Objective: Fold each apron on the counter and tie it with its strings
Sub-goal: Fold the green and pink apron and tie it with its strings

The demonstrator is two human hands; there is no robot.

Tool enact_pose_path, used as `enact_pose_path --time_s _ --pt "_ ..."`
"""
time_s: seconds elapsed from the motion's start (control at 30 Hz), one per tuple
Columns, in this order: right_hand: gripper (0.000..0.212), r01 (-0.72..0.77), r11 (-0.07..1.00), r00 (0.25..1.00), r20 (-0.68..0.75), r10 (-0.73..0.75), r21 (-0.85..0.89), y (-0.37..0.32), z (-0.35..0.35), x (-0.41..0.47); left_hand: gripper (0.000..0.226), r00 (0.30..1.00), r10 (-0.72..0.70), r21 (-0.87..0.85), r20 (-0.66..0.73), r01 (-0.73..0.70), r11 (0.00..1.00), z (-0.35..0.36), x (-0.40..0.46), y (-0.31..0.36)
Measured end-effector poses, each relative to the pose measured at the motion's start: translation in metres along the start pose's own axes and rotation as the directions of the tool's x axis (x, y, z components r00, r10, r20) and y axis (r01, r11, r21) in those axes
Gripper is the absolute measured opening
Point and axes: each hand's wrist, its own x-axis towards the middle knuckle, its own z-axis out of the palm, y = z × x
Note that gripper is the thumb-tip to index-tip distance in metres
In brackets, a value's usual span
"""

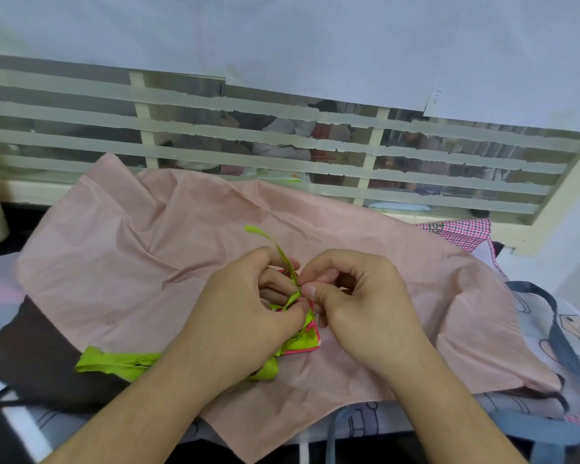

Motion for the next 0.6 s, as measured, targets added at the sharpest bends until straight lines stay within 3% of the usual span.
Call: enact_pose_path --time_s 0.13,0.3,0.6 --pt "0.035 -0.031 0.999 0.999 -0.006 0.031 0.044 -0.0012 0.0009 -0.0001 0.043 0.999 -0.026 -0.05 -0.039 0.024 0.998 0.0008 -0.0025 0.0033" --pt "0.032 -0.008 0.999 1.0 -0.013 0.009 0.031 0.0012 0.0022 0.0 0.034 0.995 -0.031 -0.071 -0.091 0.025 0.997 -0.0052 -0.0003 0.0051" --pt "0.022 0.041 0.993 0.999 -0.018 -0.044 -0.115 0.0059 0.0035 0.0012 0.032 0.984 0.04 -0.006 -0.173 -0.042 0.999 -0.0072 -0.0022 0.0058"
